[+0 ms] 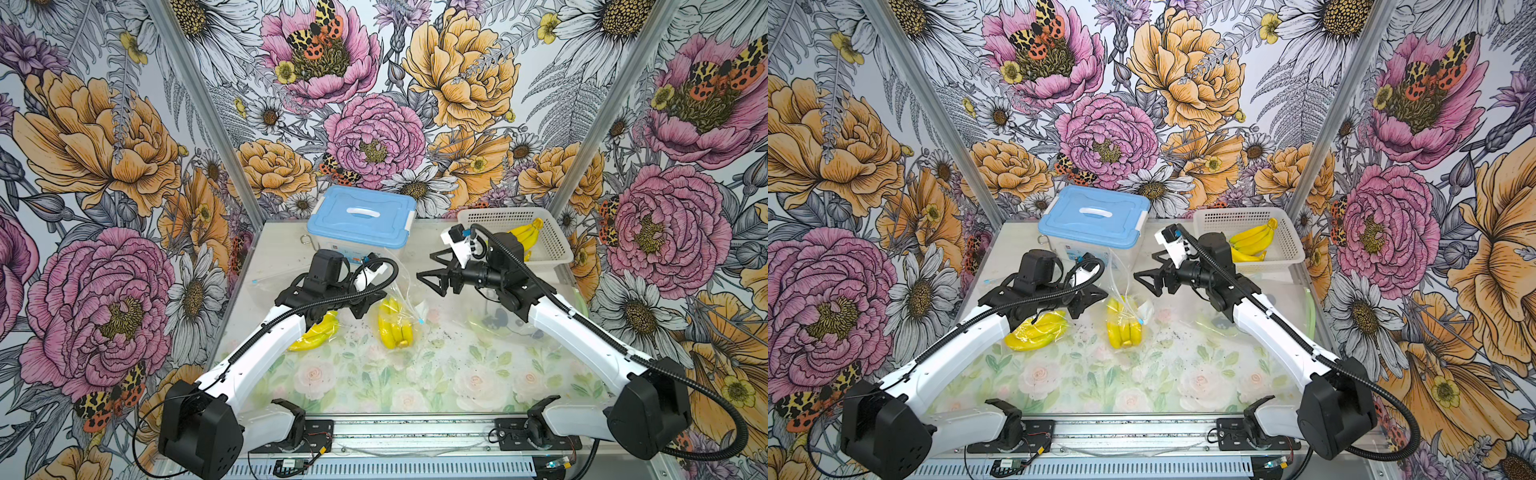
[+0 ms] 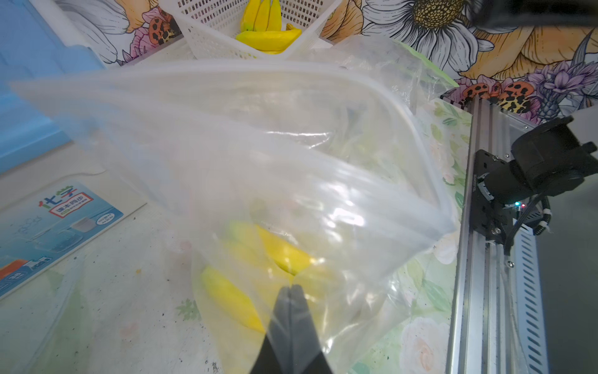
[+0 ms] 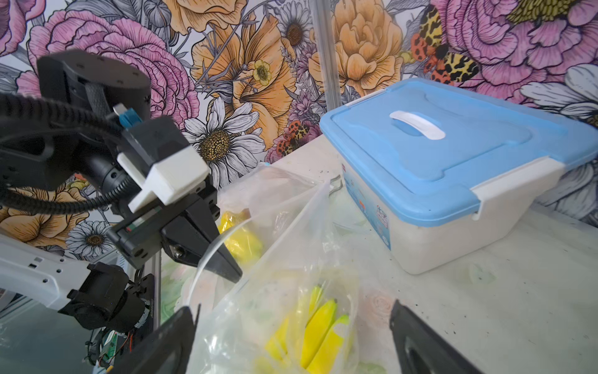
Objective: Open the zip-top bag and take out the banana
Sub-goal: Open the zipper of the food storage bag at the center of the board.
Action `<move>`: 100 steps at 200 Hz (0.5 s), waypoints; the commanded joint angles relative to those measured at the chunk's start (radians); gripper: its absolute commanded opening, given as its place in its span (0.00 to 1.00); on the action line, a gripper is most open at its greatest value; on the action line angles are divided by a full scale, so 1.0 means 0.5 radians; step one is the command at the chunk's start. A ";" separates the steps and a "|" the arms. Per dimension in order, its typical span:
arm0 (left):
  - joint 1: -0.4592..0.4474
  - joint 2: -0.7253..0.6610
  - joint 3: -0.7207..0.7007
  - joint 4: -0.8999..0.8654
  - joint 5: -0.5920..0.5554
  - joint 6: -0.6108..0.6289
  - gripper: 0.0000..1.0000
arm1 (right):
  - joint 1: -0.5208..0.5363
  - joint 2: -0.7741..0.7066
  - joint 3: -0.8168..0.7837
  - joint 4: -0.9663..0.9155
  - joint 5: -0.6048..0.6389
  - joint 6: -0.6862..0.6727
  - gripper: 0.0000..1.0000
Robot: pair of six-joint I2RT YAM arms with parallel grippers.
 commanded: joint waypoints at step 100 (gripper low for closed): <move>-0.078 -0.076 0.003 0.070 -0.086 -0.055 0.00 | 0.268 0.336 0.714 -0.999 0.447 0.189 0.99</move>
